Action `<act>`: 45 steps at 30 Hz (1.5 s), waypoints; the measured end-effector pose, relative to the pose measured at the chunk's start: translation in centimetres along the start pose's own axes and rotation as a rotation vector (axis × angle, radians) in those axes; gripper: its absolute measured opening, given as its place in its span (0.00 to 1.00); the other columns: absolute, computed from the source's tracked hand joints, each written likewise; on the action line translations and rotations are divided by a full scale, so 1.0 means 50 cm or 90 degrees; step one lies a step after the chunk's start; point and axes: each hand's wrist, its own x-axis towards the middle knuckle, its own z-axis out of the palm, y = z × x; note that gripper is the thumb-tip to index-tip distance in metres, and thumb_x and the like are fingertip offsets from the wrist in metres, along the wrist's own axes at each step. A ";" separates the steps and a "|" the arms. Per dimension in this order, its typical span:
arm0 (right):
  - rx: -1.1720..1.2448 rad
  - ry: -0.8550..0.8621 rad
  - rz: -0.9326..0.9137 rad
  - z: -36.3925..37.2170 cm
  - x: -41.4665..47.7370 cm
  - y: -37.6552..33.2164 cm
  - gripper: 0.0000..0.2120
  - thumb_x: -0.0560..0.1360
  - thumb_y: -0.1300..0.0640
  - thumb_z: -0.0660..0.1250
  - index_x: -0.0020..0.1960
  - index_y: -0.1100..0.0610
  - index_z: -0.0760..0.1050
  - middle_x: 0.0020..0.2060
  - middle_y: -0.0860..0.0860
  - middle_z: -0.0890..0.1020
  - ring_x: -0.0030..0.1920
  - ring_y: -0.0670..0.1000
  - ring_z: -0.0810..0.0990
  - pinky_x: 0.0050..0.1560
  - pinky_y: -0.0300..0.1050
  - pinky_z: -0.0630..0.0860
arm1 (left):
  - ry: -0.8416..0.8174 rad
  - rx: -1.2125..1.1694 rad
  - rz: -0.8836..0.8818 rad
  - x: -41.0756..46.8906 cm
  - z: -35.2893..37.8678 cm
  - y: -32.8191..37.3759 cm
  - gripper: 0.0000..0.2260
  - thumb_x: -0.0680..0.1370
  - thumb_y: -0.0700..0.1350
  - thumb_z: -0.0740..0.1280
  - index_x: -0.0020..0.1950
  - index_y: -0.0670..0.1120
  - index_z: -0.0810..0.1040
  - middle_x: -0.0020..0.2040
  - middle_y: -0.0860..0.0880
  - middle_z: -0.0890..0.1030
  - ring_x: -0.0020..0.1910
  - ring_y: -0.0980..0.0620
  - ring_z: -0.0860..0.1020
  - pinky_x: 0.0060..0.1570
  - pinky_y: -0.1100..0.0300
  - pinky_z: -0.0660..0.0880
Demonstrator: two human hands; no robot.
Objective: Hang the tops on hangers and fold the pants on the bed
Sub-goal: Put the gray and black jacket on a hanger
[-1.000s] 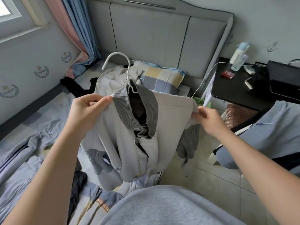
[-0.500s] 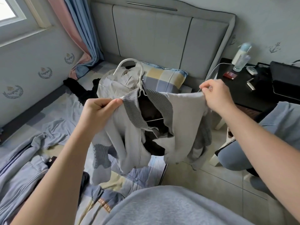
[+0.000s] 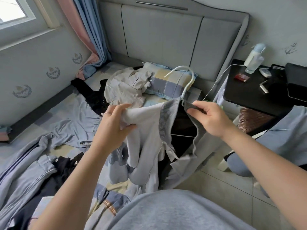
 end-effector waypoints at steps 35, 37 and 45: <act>0.014 -0.066 0.139 -0.051 -0.126 0.041 0.27 0.77 0.42 0.64 0.48 0.69 0.79 0.43 0.72 0.80 0.44 0.72 0.77 0.50 0.65 0.73 | -0.097 -0.107 0.242 0.010 0.094 0.100 0.09 0.80 0.45 0.67 0.55 0.44 0.85 0.39 0.59 0.74 0.38 0.57 0.73 0.34 0.51 0.74; -0.010 -0.044 0.139 -0.079 -0.145 0.036 0.28 0.78 0.43 0.61 0.40 0.70 0.73 0.30 0.61 0.73 0.33 0.60 0.69 0.39 0.53 0.68 | -0.125 -0.112 0.254 0.020 0.108 0.125 0.11 0.80 0.47 0.66 0.55 0.44 0.85 0.37 0.64 0.73 0.38 0.63 0.73 0.34 0.57 0.72; 0.045 0.077 0.273 -0.249 -0.214 0.042 0.27 0.71 0.36 0.65 0.46 0.61 0.82 0.40 0.59 0.86 0.40 0.49 0.80 0.42 0.37 0.76 | -0.373 -0.257 0.268 0.056 0.170 0.302 0.16 0.81 0.52 0.63 0.35 0.47 0.71 0.29 0.51 0.66 0.29 0.55 0.64 0.29 0.57 0.61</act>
